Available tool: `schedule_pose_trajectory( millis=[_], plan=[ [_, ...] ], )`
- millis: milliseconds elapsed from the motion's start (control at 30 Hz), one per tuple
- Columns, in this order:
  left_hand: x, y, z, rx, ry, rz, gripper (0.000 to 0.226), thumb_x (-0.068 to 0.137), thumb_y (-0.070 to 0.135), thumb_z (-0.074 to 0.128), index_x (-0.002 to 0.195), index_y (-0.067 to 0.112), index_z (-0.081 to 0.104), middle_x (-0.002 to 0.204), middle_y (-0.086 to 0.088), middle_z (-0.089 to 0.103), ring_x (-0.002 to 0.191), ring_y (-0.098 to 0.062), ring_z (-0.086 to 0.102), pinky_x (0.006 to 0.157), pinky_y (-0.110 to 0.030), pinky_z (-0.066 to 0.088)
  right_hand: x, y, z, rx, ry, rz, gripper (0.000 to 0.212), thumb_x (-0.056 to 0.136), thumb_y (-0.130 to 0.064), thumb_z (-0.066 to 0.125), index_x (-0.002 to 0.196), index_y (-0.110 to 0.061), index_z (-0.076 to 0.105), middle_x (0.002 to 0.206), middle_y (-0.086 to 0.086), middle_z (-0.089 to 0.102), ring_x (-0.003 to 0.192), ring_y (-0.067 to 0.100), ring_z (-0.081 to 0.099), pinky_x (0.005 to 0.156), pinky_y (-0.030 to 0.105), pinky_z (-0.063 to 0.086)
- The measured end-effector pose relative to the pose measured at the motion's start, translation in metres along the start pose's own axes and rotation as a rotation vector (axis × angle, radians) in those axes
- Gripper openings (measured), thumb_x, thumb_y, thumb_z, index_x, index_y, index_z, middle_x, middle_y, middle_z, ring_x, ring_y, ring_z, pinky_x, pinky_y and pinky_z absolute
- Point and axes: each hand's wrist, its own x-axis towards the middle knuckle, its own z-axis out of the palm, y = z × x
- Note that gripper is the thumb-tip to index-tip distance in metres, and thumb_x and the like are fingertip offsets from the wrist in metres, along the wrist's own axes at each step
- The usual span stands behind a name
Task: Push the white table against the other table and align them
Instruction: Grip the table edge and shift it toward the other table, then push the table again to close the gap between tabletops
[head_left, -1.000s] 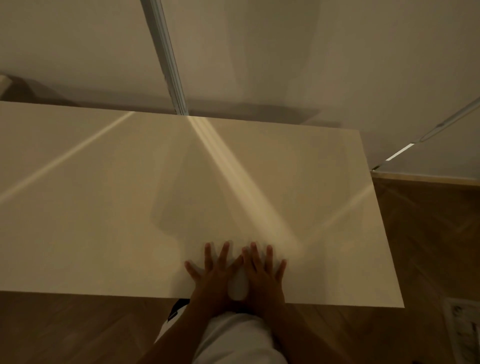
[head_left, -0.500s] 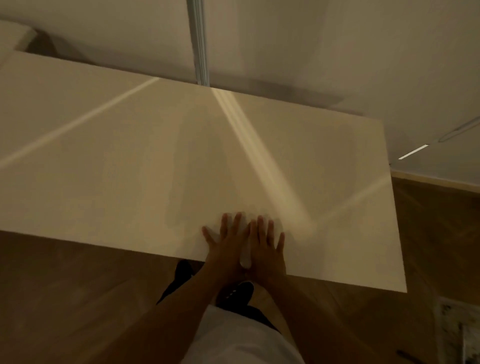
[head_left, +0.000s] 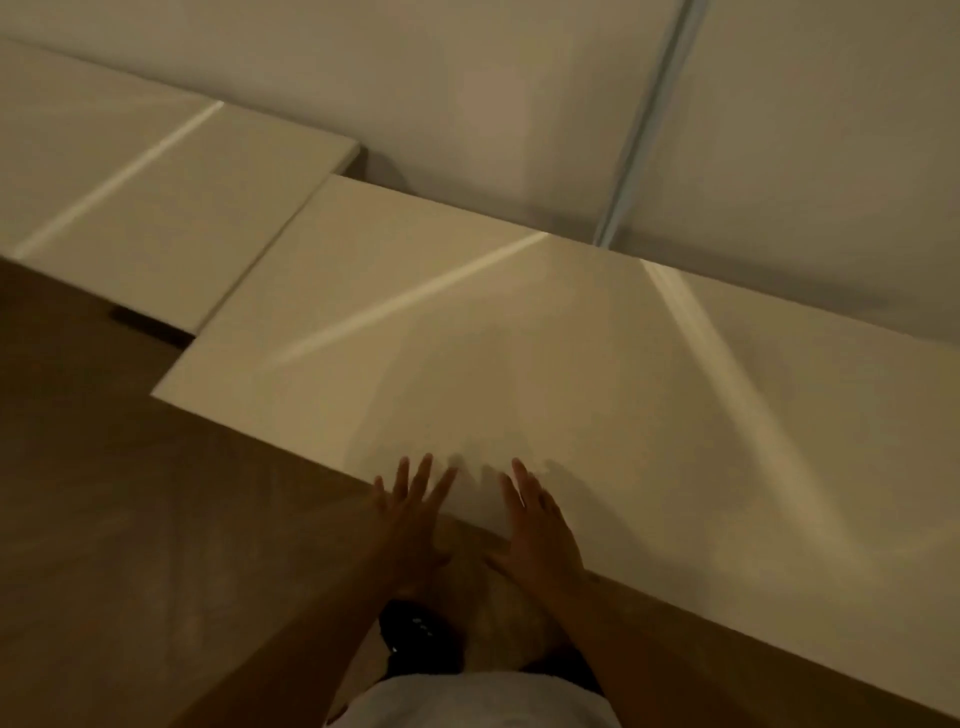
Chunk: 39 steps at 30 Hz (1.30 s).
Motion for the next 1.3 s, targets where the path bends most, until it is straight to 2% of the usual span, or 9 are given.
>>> schedule_pose_trajectory(
  millis=[200, 367, 433, 533, 667, 800, 1033, 1167, 1300],
  plan=[
    [-0.028, -0.148, -0.033, -0.076, 0.075, -0.081, 0.099, 0.084, 0.063, 0.060, 0.158, 0.034, 0.000, 0.166, -0.005, -0.005, 0.151, -0.035, -0.006, 0.118, -0.063, 0.010, 0.060, -0.099, 0.003, 0.011, 0.085, -0.089, 0.095, 0.090, -0.063, 0.052, 0.158, -0.023, 0.000, 0.164, 0.006, 0.018, 0.148, 0.028, 0.024, 0.119, 0.041, 0.024],
    [-0.018, -0.195, -0.042, -0.192, 0.176, -0.141, 0.078, 0.093, 0.061, 0.048, 0.157, 0.029, 0.016, 0.165, -0.006, 0.010, 0.150, -0.033, 0.012, 0.116, -0.056, 0.023, 0.097, -0.151, -0.004, -0.066, 0.033, -0.165, 0.096, 0.089, -0.064, 0.053, 0.158, -0.024, -0.001, 0.165, 0.006, 0.006, 0.149, 0.030, 0.015, 0.118, 0.042, 0.021],
    [-0.011, -0.199, -0.048, -0.441, 0.292, -0.275, 0.072, 0.094, 0.054, 0.054, 0.153, 0.021, 0.030, 0.157, -0.009, 0.032, 0.141, -0.030, 0.035, 0.108, -0.042, 0.038, 0.112, -0.164, 0.000, -0.064, 0.017, -0.182, 0.091, 0.091, -0.064, 0.049, 0.157, -0.024, 0.002, 0.165, 0.006, 0.008, 0.149, 0.030, 0.017, 0.118, 0.042, 0.022],
    [0.003, -0.199, -0.063, -0.930, 0.408, -0.580, 0.066, 0.093, 0.052, 0.056, 0.143, 0.011, 0.043, 0.114, -0.005, 0.062, 0.107, -0.026, 0.062, 0.079, -0.023, 0.045, 0.137, -0.184, 0.007, 0.043, 0.013, -0.198, 0.075, 0.094, -0.059, 0.045, 0.155, -0.025, 0.017, 0.161, 0.002, 0.021, 0.145, 0.025, 0.026, 0.115, 0.039, 0.032],
    [0.023, -0.226, -0.066, -1.559, 0.354, -0.916, 0.059, 0.086, 0.060, 0.058, 0.128, 0.018, 0.053, 0.109, -0.011, 0.065, 0.095, -0.028, 0.065, 0.082, -0.045, 0.055, 0.171, -0.224, 0.002, 0.432, 0.013, -0.088, 0.048, 0.097, -0.046, 0.050, 0.141, -0.025, 0.048, 0.140, -0.003, 0.052, 0.127, 0.014, 0.048, 0.102, 0.028, 0.041],
    [0.037, -0.241, -0.081, -1.869, 0.404, -0.952, 0.026, 0.103, 0.040, 0.044, 0.110, 0.018, 0.056, 0.090, 0.000, 0.062, 0.078, -0.016, 0.060, 0.064, -0.035, 0.050, 0.205, -0.271, -0.012, 0.699, -0.054, 0.056, 0.040, 0.098, -0.044, 0.051, 0.129, -0.021, 0.059, 0.126, 0.001, 0.065, 0.106, 0.012, 0.061, 0.089, 0.025, 0.047],
    [0.053, -0.275, -0.099, -2.034, 0.325, -1.041, 0.031, 0.103, 0.042, 0.043, 0.103, 0.016, 0.060, 0.101, -0.008, 0.064, 0.092, -0.022, 0.062, 0.069, -0.035, 0.050, 0.244, -0.312, -0.006, 0.972, -0.263, 0.376, 0.051, 0.078, -0.061, 0.043, 0.101, -0.023, 0.068, 0.100, 0.003, 0.071, 0.093, 0.023, 0.066, 0.092, 0.050, 0.054],
    [0.067, -0.304, -0.097, -2.094, 0.289, -1.102, 0.036, 0.102, 0.044, 0.046, 0.117, 0.012, 0.054, 0.108, -0.013, 0.060, 0.105, -0.030, 0.057, 0.091, -0.042, 0.050, 0.257, -0.328, 0.004, 1.087, -0.276, 0.499, 0.049, 0.081, -0.058, 0.043, 0.067, -0.018, 0.067, 0.073, 0.008, 0.070, 0.074, 0.030, 0.066, 0.087, 0.051, 0.054],
    [0.081, -0.334, -0.090, -2.135, 0.169, -1.054, 0.052, 0.100, 0.053, 0.044, 0.122, 0.006, 0.054, 0.113, -0.018, 0.061, 0.102, -0.034, 0.060, 0.090, -0.046, 0.050, 0.264, -0.363, -0.007, 1.322, -0.228, 0.715, 0.039, 0.099, -0.040, 0.047, 0.091, -0.009, 0.070, 0.090, 0.011, 0.075, 0.080, 0.027, 0.073, 0.083, 0.046, 0.060]
  ],
)
